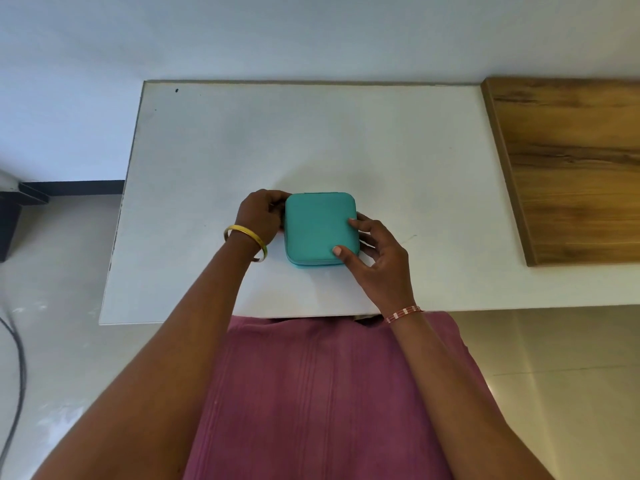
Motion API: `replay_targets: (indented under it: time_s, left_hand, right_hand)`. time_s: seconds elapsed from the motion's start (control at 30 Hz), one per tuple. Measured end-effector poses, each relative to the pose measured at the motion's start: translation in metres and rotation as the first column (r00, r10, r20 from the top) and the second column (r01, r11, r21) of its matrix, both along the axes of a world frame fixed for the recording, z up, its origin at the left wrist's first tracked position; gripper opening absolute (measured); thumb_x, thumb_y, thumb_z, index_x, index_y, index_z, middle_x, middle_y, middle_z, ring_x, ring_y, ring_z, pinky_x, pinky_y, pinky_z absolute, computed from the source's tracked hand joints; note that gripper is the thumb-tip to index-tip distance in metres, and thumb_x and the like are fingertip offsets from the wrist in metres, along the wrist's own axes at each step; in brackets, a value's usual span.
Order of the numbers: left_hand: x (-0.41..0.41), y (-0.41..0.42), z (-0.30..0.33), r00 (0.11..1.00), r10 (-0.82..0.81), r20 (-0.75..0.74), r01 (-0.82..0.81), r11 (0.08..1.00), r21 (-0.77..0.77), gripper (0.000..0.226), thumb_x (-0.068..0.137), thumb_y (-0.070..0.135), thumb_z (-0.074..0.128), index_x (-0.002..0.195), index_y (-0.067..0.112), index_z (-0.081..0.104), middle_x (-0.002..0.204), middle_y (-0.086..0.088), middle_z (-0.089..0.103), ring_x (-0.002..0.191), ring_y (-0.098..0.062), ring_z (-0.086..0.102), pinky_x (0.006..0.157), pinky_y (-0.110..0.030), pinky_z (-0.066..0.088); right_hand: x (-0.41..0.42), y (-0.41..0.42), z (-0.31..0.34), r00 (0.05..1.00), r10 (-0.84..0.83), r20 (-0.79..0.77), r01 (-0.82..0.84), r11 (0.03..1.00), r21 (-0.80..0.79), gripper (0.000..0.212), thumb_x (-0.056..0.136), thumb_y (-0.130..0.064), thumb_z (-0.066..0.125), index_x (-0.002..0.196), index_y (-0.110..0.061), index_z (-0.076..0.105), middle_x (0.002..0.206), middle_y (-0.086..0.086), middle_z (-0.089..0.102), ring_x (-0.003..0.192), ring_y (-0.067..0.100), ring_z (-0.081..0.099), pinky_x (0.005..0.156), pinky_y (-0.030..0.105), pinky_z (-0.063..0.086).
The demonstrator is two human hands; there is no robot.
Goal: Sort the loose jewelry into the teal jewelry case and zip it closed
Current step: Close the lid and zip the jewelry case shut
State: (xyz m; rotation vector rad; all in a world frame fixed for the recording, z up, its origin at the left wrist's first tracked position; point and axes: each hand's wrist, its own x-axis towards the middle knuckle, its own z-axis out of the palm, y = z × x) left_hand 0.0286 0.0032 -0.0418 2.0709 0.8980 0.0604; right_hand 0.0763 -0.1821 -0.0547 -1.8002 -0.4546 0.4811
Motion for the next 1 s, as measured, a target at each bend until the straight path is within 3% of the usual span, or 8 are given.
replay_targets:
  time_s: [0.17,0.37,0.6,0.73,0.83,0.93,1.0]
  left_hand:
    - [-0.003,-0.004,-0.003,1.0,-0.012,-0.013,0.014,0.99,0.139,0.033,0.087,-0.003,0.043,0.112,0.005,0.063,0.113,-0.017,0.064,0.106,-0.033,0.056,0.088,-0.027,0.039]
    - [-0.006,0.004,-0.002,1.0,-0.028,0.003,0.028,1.0,-0.012,0.026,0.091,-0.001,0.041,0.106,0.0,0.062,0.099,-0.021,0.066,0.073,-0.024,0.054,0.076,-0.026,0.044]
    - [-0.005,0.005,-0.003,1.0,-0.021,0.015,0.021,0.998,-0.053,0.026,0.091,-0.002,0.041,0.107,-0.001,0.062,0.102,-0.022,0.066,0.076,-0.022,0.053,0.079,-0.028,0.046]
    - [-0.006,0.004,-0.001,0.998,-0.063,0.002,0.063,0.998,-0.003,0.03,0.09,-0.004,0.041,0.111,0.001,0.062,0.104,-0.021,0.066,0.085,-0.032,0.059,0.083,-0.03,0.046]
    - [-0.007,0.007,-0.003,0.998,-0.057,0.018,0.057,0.997,-0.043,0.029,0.089,-0.006,0.043,0.109,0.001,0.063,0.103,-0.021,0.066,0.079,-0.024,0.056,0.083,-0.029,0.047]
    - [-0.009,0.004,-0.006,0.999,0.016,0.051,-0.013,0.998,-0.065,0.025,0.087,-0.005,0.049,0.105,0.001,0.065,0.1,-0.02,0.067,0.077,-0.024,0.056,0.085,-0.031,0.049]
    - [-0.011,-0.002,-0.008,0.992,0.108,0.069,-0.106,0.994,-0.027,0.024,0.085,-0.003,0.052,0.103,0.003,0.067,0.099,-0.017,0.068,0.079,-0.023,0.058,0.08,-0.023,0.045]
  right_hand:
    - [0.001,-0.001,0.002,1.0,0.008,-0.013,-0.008,1.0,0.005,0.038,0.073,-0.012,0.076,0.105,-0.019,0.057,0.124,0.001,0.055,0.109,0.023,0.06,0.091,0.031,0.052]
    - [0.002,-0.002,0.003,0.999,0.005,-0.048,-0.004,1.0,0.02,0.038,0.072,-0.009,0.076,0.102,-0.023,0.058,0.122,0.0,0.056,0.107,0.021,0.06,0.09,0.026,0.052]
    - [0.002,-0.001,0.004,0.999,-0.005,-0.046,0.006,1.0,0.025,0.037,0.072,-0.007,0.076,0.101,-0.02,0.059,0.12,0.0,0.057,0.106,0.021,0.061,0.089,0.023,0.052]
    - [0.002,0.0,0.004,0.999,-0.005,-0.045,0.006,1.0,0.019,0.036,0.072,-0.007,0.076,0.101,-0.02,0.058,0.121,0.0,0.057,0.106,0.021,0.061,0.089,0.024,0.052]
    - [0.001,0.0,0.004,0.999,-0.011,-0.048,0.011,1.0,0.013,0.036,0.072,-0.008,0.076,0.101,-0.02,0.058,0.122,0.002,0.057,0.106,0.021,0.061,0.089,0.024,0.052]
    - [0.001,-0.003,0.004,0.999,-0.004,-0.05,0.004,1.0,0.008,0.036,0.072,-0.008,0.076,0.101,-0.02,0.058,0.121,0.002,0.057,0.106,0.021,0.061,0.088,0.021,0.052]
    - [0.001,-0.003,0.004,0.999,-0.007,-0.048,0.007,1.0,0.0,0.036,0.072,-0.008,0.076,0.102,-0.019,0.058,0.122,0.003,0.057,0.106,0.021,0.061,0.088,0.021,0.052]
